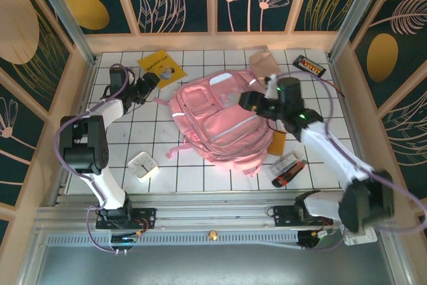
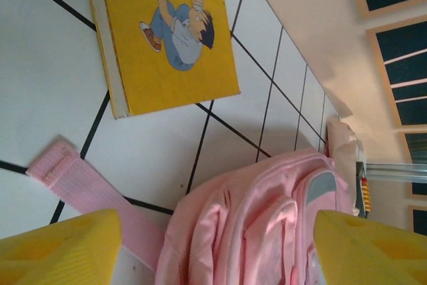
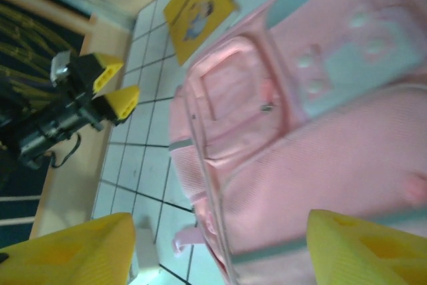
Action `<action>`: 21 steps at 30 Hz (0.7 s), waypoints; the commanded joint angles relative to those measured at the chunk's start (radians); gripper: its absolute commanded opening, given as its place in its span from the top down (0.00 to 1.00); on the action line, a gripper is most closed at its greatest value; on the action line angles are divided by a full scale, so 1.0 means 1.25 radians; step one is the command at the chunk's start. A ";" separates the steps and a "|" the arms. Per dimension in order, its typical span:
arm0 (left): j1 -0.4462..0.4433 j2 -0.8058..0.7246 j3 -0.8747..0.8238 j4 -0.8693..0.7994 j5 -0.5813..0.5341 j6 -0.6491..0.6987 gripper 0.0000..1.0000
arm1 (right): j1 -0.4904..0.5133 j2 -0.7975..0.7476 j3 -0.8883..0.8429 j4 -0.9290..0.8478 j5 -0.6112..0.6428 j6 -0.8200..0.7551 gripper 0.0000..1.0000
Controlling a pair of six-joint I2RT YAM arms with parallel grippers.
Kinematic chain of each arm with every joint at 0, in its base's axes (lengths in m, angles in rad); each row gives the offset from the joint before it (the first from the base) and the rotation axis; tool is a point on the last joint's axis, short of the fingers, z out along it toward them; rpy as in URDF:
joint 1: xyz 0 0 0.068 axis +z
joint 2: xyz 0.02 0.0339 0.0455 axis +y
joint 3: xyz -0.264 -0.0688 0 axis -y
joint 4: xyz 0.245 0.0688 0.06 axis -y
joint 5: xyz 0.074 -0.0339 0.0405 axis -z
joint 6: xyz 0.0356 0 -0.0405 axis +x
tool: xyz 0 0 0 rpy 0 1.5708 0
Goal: Pack books, pencil case, and school supplies into a backpack
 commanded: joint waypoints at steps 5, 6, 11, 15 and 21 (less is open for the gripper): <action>0.035 0.112 0.088 0.075 0.044 -0.055 0.26 | 0.007 0.306 0.056 0.504 -0.259 0.096 0.37; 0.037 0.131 0.105 0.082 0.050 -0.059 0.26 | 0.002 0.347 0.033 0.596 -0.285 0.136 0.37; 0.038 0.218 0.204 0.061 0.056 -0.051 0.26 | -0.016 0.535 -0.062 1.000 -0.346 0.330 0.41; 0.038 0.280 0.287 0.003 0.049 -0.021 0.28 | -0.034 0.641 -0.099 1.173 -0.352 0.431 0.44; 0.038 0.331 0.359 -0.057 0.034 0.000 0.30 | -0.050 0.701 -0.122 1.226 -0.367 0.446 0.43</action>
